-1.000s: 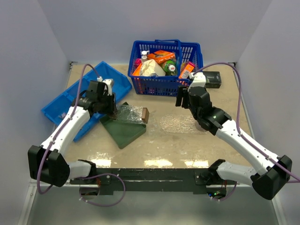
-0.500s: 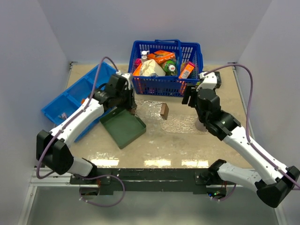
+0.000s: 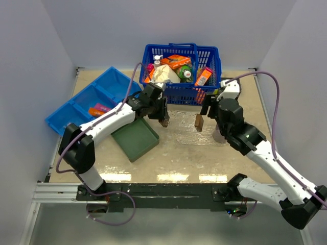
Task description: Prepare toiletry sets of a toothbrush and toothpaste on the tray
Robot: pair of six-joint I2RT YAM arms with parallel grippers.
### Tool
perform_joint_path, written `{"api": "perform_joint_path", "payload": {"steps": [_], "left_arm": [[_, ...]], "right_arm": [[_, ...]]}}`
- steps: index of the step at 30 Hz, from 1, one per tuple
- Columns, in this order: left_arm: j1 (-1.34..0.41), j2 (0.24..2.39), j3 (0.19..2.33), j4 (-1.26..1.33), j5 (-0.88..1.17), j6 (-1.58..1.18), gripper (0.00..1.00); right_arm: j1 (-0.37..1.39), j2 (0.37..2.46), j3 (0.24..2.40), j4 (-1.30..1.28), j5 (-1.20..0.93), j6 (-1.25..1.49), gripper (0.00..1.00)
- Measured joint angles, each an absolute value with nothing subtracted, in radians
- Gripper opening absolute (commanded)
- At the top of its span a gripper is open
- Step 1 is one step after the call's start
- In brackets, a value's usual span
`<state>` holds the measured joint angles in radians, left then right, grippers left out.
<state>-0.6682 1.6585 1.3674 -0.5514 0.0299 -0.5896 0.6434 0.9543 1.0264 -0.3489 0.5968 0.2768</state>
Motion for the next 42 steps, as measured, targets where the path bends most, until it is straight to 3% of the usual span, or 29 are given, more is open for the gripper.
{"api": "perform_joint_path", "payload": {"steps": [25, 42], "left_arm": [[-0.767, 1.898, 1.605, -0.761, -0.149, -0.698, 0.0], [-0.795, 1.936, 1.62, -0.787, -0.161, -0.771, 0.0]], "right_arm": [[0.643, 0.959, 0.984, -0.374, 0.531, 0.307, 0.73], [0.643, 0.94, 0.971, -0.374, 0.532, 0.314, 0.73]]}}
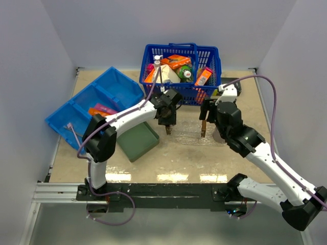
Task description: Prepare toiletry sets of a toothbrush and toothpaste on the tray
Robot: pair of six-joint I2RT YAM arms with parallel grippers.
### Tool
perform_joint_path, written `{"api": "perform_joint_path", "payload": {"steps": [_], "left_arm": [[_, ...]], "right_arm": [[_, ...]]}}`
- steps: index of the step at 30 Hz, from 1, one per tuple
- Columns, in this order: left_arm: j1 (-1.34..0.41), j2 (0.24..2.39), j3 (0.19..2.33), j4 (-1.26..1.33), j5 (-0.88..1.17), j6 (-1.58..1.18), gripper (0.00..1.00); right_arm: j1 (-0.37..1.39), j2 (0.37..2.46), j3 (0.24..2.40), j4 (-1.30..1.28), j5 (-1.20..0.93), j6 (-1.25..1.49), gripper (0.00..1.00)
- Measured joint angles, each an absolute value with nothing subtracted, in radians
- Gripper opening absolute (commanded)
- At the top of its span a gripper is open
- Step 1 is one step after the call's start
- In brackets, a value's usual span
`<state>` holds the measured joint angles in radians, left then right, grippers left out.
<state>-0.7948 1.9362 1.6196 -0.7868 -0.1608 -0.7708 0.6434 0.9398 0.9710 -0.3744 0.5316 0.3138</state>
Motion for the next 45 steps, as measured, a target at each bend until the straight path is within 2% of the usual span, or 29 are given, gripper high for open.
{"api": "perform_joint_path", "payload": {"steps": [28, 39, 45], "left_arm": [[-0.84, 2.056, 1.724, -0.857, -0.191, -0.827, 0.0], [-0.841, 2.066, 1.749, -0.859, -0.191, -0.827, 0.11], [-0.842, 2.082, 1.76, -0.858, -0.181, -0.826, 0.2]], "right_arm": [[0.643, 0.92, 0.957, -0.374, 0.532, 0.313, 0.74], [0.643, 0.92, 0.951, -0.373, 0.532, 0.313, 0.74], [0.643, 0.92, 0.942, -0.373, 0.532, 0.313, 0.74]]}}
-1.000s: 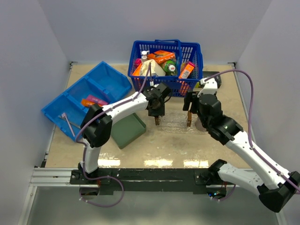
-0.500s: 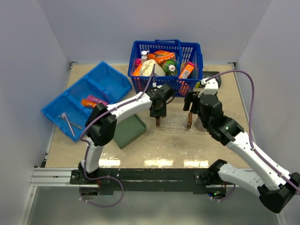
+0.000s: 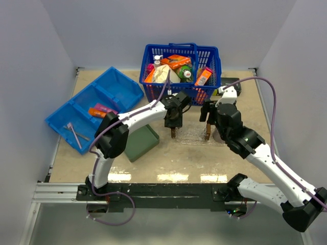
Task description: Prepare toiletry sets of a toothbrush and toothpaste on the tray
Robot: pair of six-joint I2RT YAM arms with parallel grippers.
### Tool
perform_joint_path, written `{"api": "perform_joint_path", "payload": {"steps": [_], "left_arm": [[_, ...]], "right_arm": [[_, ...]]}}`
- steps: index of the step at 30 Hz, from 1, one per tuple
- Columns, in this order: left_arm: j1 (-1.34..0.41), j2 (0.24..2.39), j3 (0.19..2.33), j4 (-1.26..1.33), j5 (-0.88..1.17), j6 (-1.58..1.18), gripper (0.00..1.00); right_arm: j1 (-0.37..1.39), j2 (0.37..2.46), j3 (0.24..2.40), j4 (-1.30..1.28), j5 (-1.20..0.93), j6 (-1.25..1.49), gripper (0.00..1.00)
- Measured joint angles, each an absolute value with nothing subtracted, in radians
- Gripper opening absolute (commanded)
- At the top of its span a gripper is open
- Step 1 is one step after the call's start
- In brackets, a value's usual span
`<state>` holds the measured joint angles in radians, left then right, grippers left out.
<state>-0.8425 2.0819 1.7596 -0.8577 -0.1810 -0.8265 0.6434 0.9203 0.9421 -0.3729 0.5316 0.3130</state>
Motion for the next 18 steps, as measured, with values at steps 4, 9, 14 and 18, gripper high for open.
{"api": "perform_joint_path", "payload": {"steps": [4, 9, 14, 18], "left_arm": [[-0.845, 2.087, 1.76, -0.858, -0.174, -0.826, 0.25], [-0.845, 2.087, 1.76, -0.856, -0.162, -0.821, 0.28], [-0.845, 2.091, 1.764, -0.855, -0.152, -0.819, 0.35], [-0.845, 2.093, 1.768, -0.855, -0.149, -0.818, 0.41]], "right_arm": [[0.643, 0.921, 0.941, -0.373, 0.532, 0.313, 0.74], [0.643, 0.921, 0.94, -0.373, 0.532, 0.313, 0.74], [0.643, 0.921, 0.94, -0.373, 0.532, 0.313, 0.74], [0.643, 0.921, 0.94, -0.373, 0.532, 0.313, 0.74]]}}
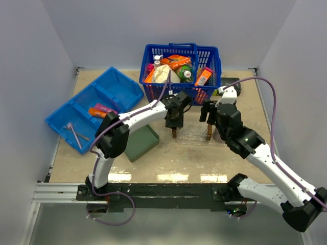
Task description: Prepare toiletry sets of a toothbrush and toothpaste on the tray
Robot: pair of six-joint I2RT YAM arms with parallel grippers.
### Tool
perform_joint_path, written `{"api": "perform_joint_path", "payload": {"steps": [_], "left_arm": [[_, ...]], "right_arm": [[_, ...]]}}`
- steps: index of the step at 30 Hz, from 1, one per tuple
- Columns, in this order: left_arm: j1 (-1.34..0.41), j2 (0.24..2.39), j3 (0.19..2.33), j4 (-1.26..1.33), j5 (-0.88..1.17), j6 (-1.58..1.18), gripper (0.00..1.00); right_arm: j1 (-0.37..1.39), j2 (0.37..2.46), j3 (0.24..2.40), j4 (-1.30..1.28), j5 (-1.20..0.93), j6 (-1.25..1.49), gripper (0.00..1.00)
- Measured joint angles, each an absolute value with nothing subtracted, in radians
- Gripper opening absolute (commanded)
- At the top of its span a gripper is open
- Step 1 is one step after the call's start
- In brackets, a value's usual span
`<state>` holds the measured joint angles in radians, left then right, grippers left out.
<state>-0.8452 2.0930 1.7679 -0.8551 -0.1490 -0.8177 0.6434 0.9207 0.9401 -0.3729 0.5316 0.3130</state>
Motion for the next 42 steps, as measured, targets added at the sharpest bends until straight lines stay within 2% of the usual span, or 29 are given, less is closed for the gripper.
{"api": "perform_joint_path", "payload": {"steps": [7, 18, 23, 28, 32, 40, 42], "left_arm": [[-0.845, 2.096, 1.773, -0.854, -0.125, -0.813, 0.53], [-0.845, 2.095, 1.781, -0.841, -0.124, -0.81, 0.54], [-0.844, 2.077, 1.781, -0.825, -0.158, -0.795, 0.61], [-0.83, 2.011, 1.773, -0.808, -0.179, -0.772, 0.62], [-0.795, 1.905, 1.676, -0.743, -0.17, -0.746, 0.63], [-0.746, 1.601, 1.333, -0.52, -0.157, -0.642, 0.84], [-0.737, 1.5, 1.253, -0.447, -0.147, -0.599, 0.85]], "right_arm": [[0.643, 0.92, 0.931, -0.371, 0.532, 0.313, 0.74], [0.643, 0.92, 0.93, -0.371, 0.532, 0.313, 0.74], [0.643, 0.92, 0.93, -0.376, 0.531, 0.314, 0.74], [0.643, 0.915, 0.931, -0.382, 0.528, 0.319, 0.74], [0.643, 0.918, 0.932, -0.391, 0.516, 0.337, 0.73], [0.643, 1.003, 0.935, -0.448, 0.453, 0.417, 0.66], [0.643, 1.031, 0.934, -0.458, 0.422, 0.45, 0.64]]}}
